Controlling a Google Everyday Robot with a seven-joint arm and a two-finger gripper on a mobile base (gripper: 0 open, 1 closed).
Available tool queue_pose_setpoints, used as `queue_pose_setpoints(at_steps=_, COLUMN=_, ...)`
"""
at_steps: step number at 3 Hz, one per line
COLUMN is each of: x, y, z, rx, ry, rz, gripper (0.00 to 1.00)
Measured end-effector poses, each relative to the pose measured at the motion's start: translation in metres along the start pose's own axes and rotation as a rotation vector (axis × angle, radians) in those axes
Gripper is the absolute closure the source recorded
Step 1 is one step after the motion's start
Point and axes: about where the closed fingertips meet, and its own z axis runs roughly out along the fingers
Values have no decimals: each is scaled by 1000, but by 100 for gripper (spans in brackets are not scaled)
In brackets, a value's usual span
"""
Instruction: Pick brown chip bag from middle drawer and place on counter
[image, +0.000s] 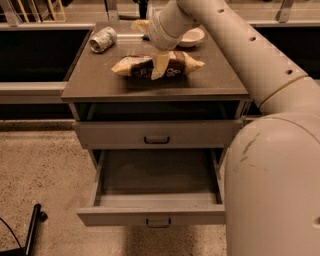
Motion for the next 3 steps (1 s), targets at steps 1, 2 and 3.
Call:
queue_pose_setpoints(at_steps=1, x=-5, y=7, z=-25, rx=16, ry=15, rz=24, gripper=0)
queue_pose_setpoints(at_steps=2, x=-13, y=16, z=-71, rx=3, ry=54, rz=87, gripper=0)
queue_pose_setpoints(at_steps=3, x=-16, y=26, z=-102, rx=13, ry=127, rz=146, gripper=0)
